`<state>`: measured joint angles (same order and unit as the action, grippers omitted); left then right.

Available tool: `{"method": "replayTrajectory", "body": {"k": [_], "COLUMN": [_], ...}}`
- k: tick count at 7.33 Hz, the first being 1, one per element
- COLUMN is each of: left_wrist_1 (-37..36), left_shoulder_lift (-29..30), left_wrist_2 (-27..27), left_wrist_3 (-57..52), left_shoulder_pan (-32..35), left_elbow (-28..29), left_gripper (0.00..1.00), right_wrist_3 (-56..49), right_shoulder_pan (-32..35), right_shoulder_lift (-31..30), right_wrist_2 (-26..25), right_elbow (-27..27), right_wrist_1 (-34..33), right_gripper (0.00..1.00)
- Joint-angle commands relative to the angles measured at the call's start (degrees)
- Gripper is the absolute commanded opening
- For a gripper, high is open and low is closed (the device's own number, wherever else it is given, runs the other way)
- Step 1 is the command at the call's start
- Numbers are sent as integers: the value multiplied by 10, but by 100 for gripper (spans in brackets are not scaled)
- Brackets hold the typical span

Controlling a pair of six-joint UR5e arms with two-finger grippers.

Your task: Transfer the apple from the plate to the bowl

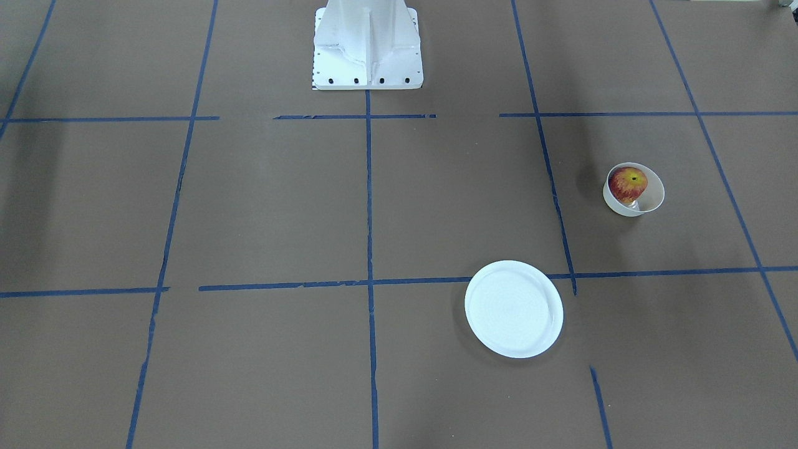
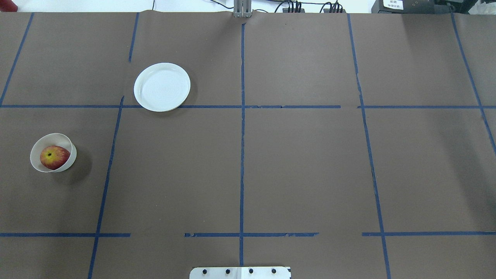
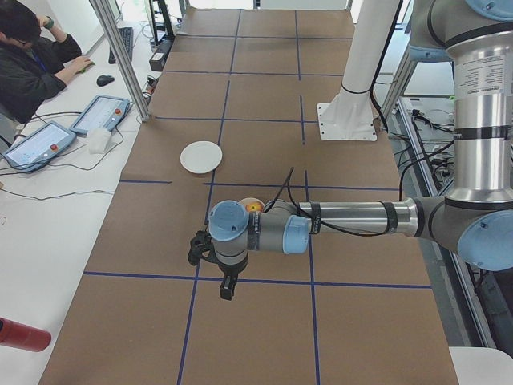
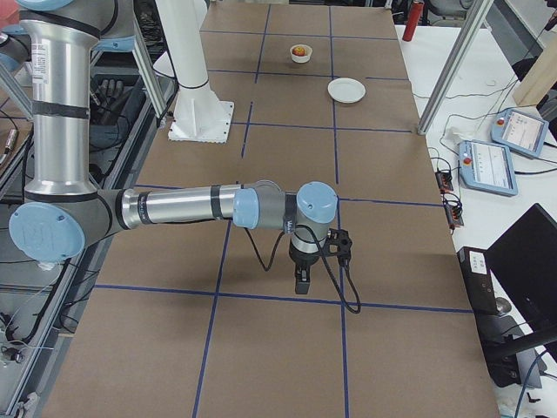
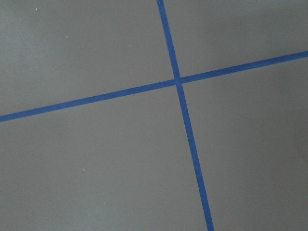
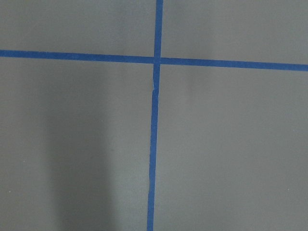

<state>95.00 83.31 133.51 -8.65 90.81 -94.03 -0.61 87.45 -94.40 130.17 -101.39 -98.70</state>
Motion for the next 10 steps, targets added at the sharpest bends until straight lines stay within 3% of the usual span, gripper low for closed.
{"method": "replayTrajectory", "body": {"k": [1, 10], "left_wrist_1": [-1, -17], "left_shoulder_lift": [-5, -1], "left_wrist_2": [0, 18], "left_wrist_3": [1, 41], "left_shoulder_pan": [9, 11], "left_elbow": [3, -2], "left_gripper": [100, 100], "right_wrist_3": [0, 0], "right_shoulder_pan": [0, 0], "right_shoulder_lift": [0, 0], "right_wrist_2": [0, 0], "right_elbow": [0, 1], "right_wrist_1": [0, 0], "right_gripper": [100, 100]}}
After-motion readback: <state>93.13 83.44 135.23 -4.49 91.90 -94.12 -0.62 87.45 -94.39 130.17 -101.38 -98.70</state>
